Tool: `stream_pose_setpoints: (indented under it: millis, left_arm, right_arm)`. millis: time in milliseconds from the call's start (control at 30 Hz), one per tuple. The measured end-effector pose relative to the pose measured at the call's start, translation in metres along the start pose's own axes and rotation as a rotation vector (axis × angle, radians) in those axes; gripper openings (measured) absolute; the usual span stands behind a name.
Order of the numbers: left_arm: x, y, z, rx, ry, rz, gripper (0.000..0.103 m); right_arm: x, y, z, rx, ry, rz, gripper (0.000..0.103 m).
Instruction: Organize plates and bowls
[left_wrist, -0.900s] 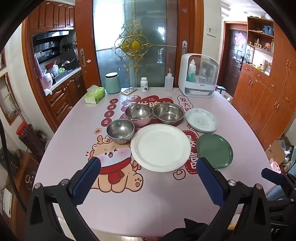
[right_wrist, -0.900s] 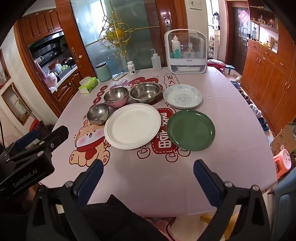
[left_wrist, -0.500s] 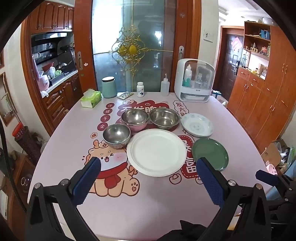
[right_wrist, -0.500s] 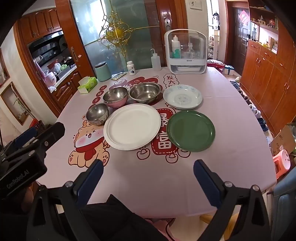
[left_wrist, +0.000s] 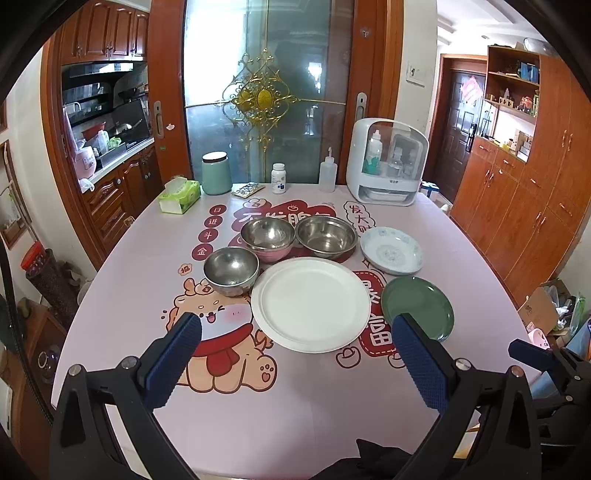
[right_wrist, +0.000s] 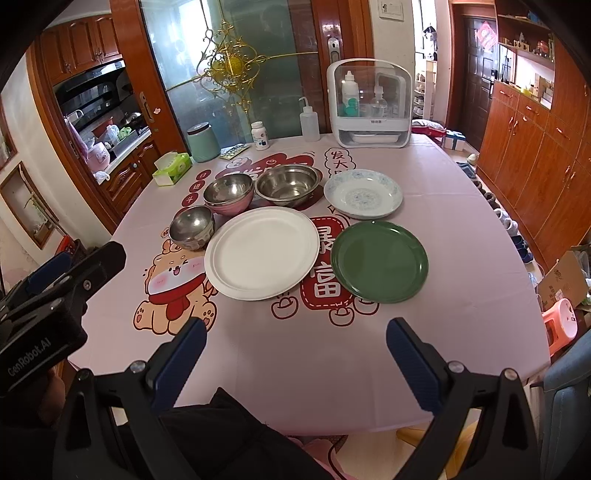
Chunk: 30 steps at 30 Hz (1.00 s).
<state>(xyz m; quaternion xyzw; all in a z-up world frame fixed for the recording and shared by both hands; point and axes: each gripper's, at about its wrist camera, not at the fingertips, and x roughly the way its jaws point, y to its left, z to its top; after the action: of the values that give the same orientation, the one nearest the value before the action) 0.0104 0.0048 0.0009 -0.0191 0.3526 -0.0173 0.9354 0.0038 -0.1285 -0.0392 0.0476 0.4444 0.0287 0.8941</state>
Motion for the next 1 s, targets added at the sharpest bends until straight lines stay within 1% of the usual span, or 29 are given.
stream_pose_setpoints:
  millis: [100,267,500,733,833,1000]
  left_arm:
    - [-0.006,0.003,-0.004,-0.005,0.005,-0.003,0.102]
    - [-0.003,0.006,-0.005,-0.009,0.027,0.0,0.102]
    - [0.0,0.018,-0.011,-0.025,0.055,-0.022,0.102]
    - [0.012,0.028,-0.011,-0.026,0.105,-0.046,0.102]
    - [0.02,0.033,-0.011,-0.019,0.124,-0.07,0.102]
    - [0.03,0.039,-0.01,-0.018,0.153,-0.079,0.102]
  right_arm:
    - [0.002,-0.006,-0.004,-0.001,-0.003,-0.009,0.098]
    - [0.0,0.004,-0.003,-0.008,-0.004,-0.026,0.098]
    - [0.0,0.01,-0.003,-0.011,0.011,-0.05,0.098]
    - [0.005,0.021,-0.005,0.002,0.034,-0.074,0.098]
    - [0.008,0.027,-0.006,0.01,0.034,-0.087,0.098]
    - [0.012,0.033,-0.005,0.023,0.029,-0.102,0.098]
